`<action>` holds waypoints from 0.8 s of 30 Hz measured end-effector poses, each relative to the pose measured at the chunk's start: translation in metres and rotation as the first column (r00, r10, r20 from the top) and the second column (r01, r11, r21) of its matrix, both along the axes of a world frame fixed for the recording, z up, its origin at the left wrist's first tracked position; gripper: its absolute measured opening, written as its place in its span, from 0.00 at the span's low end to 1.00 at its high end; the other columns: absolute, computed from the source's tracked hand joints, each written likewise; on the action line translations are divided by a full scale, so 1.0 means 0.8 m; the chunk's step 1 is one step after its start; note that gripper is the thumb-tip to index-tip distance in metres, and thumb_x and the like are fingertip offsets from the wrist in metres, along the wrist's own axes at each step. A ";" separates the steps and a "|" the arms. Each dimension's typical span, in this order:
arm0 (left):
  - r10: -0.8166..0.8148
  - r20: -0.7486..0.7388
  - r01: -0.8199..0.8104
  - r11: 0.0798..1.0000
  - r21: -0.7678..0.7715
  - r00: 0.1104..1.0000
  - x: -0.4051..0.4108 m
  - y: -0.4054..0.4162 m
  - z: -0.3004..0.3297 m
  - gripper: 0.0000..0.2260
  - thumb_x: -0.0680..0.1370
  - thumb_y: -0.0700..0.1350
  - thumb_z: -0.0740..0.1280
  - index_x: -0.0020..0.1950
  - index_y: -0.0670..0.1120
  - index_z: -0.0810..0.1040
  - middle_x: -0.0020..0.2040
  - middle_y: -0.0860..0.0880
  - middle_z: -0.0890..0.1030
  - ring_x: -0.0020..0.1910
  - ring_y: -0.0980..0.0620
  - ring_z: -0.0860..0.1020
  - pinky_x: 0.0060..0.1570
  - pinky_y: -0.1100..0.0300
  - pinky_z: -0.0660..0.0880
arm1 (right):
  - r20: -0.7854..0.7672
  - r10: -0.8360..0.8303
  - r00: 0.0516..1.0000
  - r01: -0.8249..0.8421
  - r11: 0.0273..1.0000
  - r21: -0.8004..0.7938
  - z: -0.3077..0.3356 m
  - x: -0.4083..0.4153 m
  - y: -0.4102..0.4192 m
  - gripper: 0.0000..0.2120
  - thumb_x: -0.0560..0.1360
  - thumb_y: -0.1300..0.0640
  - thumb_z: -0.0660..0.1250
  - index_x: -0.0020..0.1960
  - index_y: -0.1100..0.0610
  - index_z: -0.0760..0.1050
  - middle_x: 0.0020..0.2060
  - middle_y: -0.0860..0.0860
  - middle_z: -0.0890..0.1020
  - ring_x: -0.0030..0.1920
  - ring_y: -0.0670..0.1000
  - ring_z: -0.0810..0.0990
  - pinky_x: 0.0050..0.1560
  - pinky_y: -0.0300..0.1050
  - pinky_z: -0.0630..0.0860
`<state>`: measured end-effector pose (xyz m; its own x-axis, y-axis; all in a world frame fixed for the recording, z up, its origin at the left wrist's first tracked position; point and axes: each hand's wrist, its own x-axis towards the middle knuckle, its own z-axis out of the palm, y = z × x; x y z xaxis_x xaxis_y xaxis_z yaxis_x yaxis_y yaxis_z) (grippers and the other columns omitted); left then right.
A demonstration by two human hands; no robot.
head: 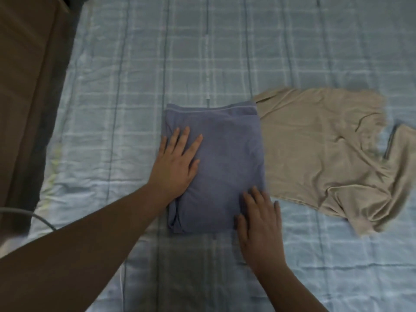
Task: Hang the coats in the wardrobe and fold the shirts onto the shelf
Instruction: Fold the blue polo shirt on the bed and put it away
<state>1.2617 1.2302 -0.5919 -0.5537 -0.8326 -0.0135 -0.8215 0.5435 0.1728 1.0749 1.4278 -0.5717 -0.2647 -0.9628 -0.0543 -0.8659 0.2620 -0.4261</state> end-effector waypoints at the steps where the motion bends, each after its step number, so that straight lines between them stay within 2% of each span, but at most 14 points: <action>1: 0.060 -0.052 -0.059 0.998 0.031 0.997 0.002 0.013 0.009 0.28 0.80 0.53 0.58 0.79 0.49 0.59 0.78 0.40 0.59 0.76 0.38 0.58 0.75 0.43 0.56 | 0.049 -0.069 0.996 0.071 0.997 -0.037 0.004 -0.013 0.000 0.21 0.76 0.53 0.61 0.68 0.55 0.72 0.70 0.54 0.72 0.72 0.56 0.67 0.71 0.57 0.63; 2: 0.162 -0.120 -0.152 0.984 0.089 0.979 0.005 0.030 0.013 0.29 0.78 0.53 0.61 0.78 0.46 0.61 0.77 0.39 0.61 0.75 0.38 0.59 0.75 0.45 0.57 | 0.106 -0.164 0.981 0.170 0.984 -0.047 0.010 -0.024 0.000 0.19 0.75 0.55 0.62 0.66 0.56 0.73 0.66 0.55 0.74 0.68 0.57 0.70 0.68 0.54 0.66; 4: 0.423 -0.237 -0.363 0.895 0.261 0.874 0.009 0.079 0.022 0.32 0.73 0.52 0.66 0.75 0.42 0.65 0.73 0.36 0.64 0.72 0.37 0.63 0.73 0.49 0.59 | 0.294 -0.404 0.866 0.399 0.914 0.080 0.020 -0.044 0.001 0.19 0.75 0.55 0.64 0.66 0.55 0.71 0.61 0.55 0.77 0.59 0.56 0.75 0.62 0.51 0.71; 6: 0.603 -0.252 -0.485 0.777 0.401 0.757 0.011 0.131 0.025 0.34 0.71 0.52 0.70 0.73 0.39 0.66 0.70 0.35 0.68 0.68 0.36 0.67 0.70 0.48 0.64 | 0.406 -0.577 0.709 0.481 0.816 0.320 0.028 -0.055 -0.001 0.20 0.75 0.52 0.67 0.65 0.54 0.70 0.55 0.52 0.79 0.52 0.52 0.77 0.55 0.48 0.73; 7: 0.649 -0.215 -0.523 0.732 0.436 0.730 0.012 0.152 0.030 0.35 0.71 0.51 0.72 0.73 0.39 0.66 0.69 0.36 0.69 0.67 0.36 0.68 0.68 0.46 0.67 | 0.409 -0.609 0.680 0.465 0.789 0.402 0.031 -0.058 -0.004 0.19 0.75 0.52 0.68 0.64 0.54 0.71 0.52 0.51 0.80 0.49 0.51 0.77 0.51 0.46 0.70; 10: 0.738 -0.120 -0.626 0.636 0.452 0.664 0.019 0.191 0.031 0.34 0.69 0.52 0.76 0.70 0.42 0.68 0.61 0.40 0.74 0.59 0.39 0.73 0.57 0.45 0.74 | 0.425 -0.573 0.701 0.355 0.797 0.489 0.036 -0.065 -0.011 0.14 0.74 0.52 0.72 0.56 0.54 0.72 0.42 0.49 0.78 0.46 0.51 0.75 0.46 0.43 0.66; 12: 0.827 -0.134 -0.640 0.515 0.569 0.546 0.016 0.190 0.041 0.26 0.68 0.52 0.76 0.59 0.43 0.70 0.51 0.45 0.77 0.50 0.42 0.77 0.44 0.51 0.77 | 0.412 -0.526 0.744 0.290 0.810 0.511 0.034 -0.071 -0.016 0.09 0.74 0.52 0.72 0.46 0.56 0.75 0.37 0.50 0.77 0.42 0.49 0.75 0.40 0.44 0.65; 14: 0.881 -0.040 -0.608 0.357 0.709 0.472 0.015 0.178 0.048 0.21 0.70 0.49 0.76 0.53 0.45 0.68 0.44 0.48 0.75 0.41 0.47 0.76 0.33 0.58 0.71 | 0.403 -0.473 0.784 0.224 0.820 0.527 0.032 -0.077 -0.020 0.09 0.74 0.56 0.70 0.37 0.59 0.76 0.30 0.53 0.75 0.34 0.48 0.73 0.33 0.44 0.65; 16: 0.901 0.042 -0.565 0.233 0.792 0.432 0.022 0.166 0.048 0.20 0.67 0.50 0.77 0.50 0.40 0.74 0.38 0.47 0.76 0.33 0.50 0.73 0.29 0.60 0.66 | 0.408 -0.482 0.775 0.214 0.808 0.549 0.035 -0.080 -0.021 0.10 0.75 0.60 0.67 0.35 0.58 0.75 0.28 0.54 0.74 0.29 0.49 0.71 0.30 0.42 0.64; 18: 0.958 0.055 -0.420 0.072 0.904 0.283 0.033 0.163 0.049 0.20 0.67 0.49 0.77 0.49 0.36 0.78 0.34 0.44 0.74 0.27 0.51 0.68 0.28 0.61 0.63 | 0.440 -0.493 0.751 0.214 0.811 0.544 0.036 -0.082 -0.015 0.11 0.76 0.62 0.64 0.35 0.58 0.70 0.29 0.56 0.70 0.31 0.52 0.68 0.32 0.45 0.61; 19: 0.976 0.057 -0.329 0.015 0.944 0.209 0.036 0.167 0.050 0.16 0.70 0.46 0.76 0.49 0.37 0.78 0.33 0.44 0.72 0.27 0.52 0.67 0.27 0.61 0.62 | 0.473 -0.512 0.717 0.213 0.807 0.551 0.039 -0.080 -0.008 0.09 0.77 0.62 0.62 0.37 0.59 0.69 0.32 0.58 0.69 0.33 0.52 0.67 0.33 0.45 0.61; 20: 0.987 0.053 -0.255 -0.013 0.967 0.153 0.038 0.173 0.053 0.11 0.73 0.43 0.74 0.49 0.39 0.78 0.34 0.45 0.72 0.28 0.52 0.68 0.28 0.61 0.64 | 0.531 -0.540 0.653 0.216 0.805 0.552 0.040 -0.078 0.001 0.08 0.78 0.62 0.61 0.40 0.61 0.69 0.35 0.60 0.69 0.36 0.52 0.68 0.36 0.46 0.66; 22: 0.998 0.019 -0.107 -0.012 0.994 0.064 0.038 0.195 0.063 0.05 0.76 0.40 0.71 0.51 0.41 0.78 0.38 0.46 0.78 0.36 0.51 0.76 0.35 0.59 0.74 | 0.670 -0.611 0.422 0.251 0.789 0.561 0.042 -0.073 0.025 0.09 0.80 0.62 0.60 0.45 0.67 0.70 0.41 0.66 0.75 0.42 0.53 0.74 0.48 0.54 0.78; 24: 1.000 0.024 0.079 -0.023 0.997 -0.013 0.041 0.230 0.070 0.06 0.78 0.39 0.68 0.55 0.41 0.77 0.42 0.45 0.80 0.39 0.50 0.79 0.49 0.53 0.80 | 0.746 -0.644 0.170 0.255 0.760 0.598 0.052 -0.066 0.056 0.06 0.82 0.63 0.58 0.51 0.64 0.73 0.49 0.60 0.80 0.50 0.55 0.80 0.56 0.55 0.79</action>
<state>1.2948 1.4139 -0.5360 -0.0718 -0.5345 -0.8421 0.2261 -0.8310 0.5082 1.0218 1.4729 -0.5299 -0.2390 -0.5658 -0.7891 0.3257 0.7189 -0.6141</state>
